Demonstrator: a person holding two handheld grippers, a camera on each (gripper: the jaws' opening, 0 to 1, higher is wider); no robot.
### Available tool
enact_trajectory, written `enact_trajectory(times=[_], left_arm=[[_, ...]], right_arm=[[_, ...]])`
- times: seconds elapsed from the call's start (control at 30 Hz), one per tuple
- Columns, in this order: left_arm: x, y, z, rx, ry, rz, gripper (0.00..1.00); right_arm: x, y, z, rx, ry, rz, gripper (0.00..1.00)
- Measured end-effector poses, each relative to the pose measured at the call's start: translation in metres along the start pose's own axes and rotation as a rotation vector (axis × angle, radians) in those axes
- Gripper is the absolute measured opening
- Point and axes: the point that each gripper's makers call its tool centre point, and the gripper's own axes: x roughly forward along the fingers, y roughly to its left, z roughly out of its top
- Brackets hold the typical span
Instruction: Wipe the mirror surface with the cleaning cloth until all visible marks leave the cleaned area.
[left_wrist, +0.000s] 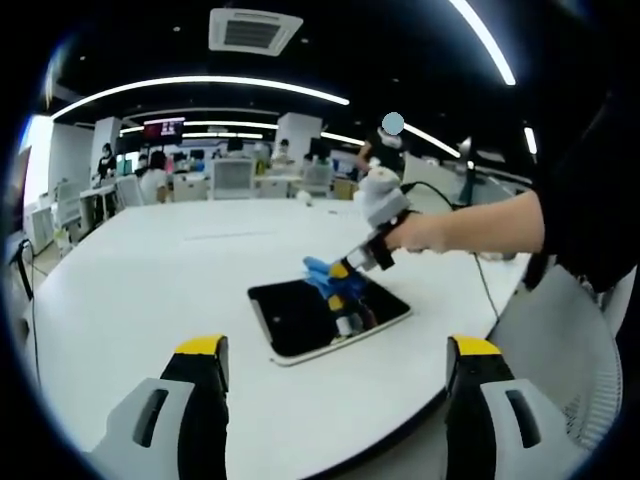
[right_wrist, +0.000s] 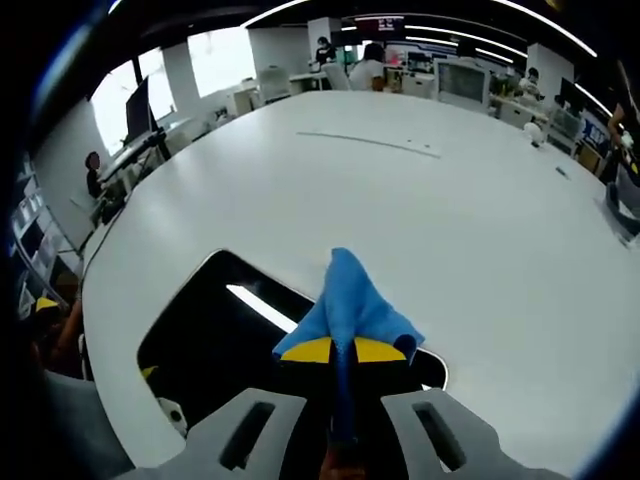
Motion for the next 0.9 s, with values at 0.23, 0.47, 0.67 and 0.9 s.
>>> enact_trajectory(times=[0.23, 0.47, 0.67, 0.9], left_arm=[[0.0, 0.0, 0.0, -0.002, -0.003, 0.0, 0.9], [0.001, 0.0, 0.0, -0.004, -0.002, -0.003, 0.89], [0.0, 0.0, 0.0, -0.004, -0.004, 0.001, 0.89], [0.0, 0.0, 0.001, -0.006, -0.007, 0.004, 0.89]], right_arm=[[-0.002, 0.001, -0.002, 0.005, -0.002, -0.004, 0.0], [-0.006, 0.005, -0.007, -0.05, -0.007, 0.034, 0.0], [-0.011, 0.012, -0.013, -0.054, -0.003, 0.032, 0.0], [-0.019, 0.022, -0.023, -0.058, 0.017, 0.036, 0.0]])
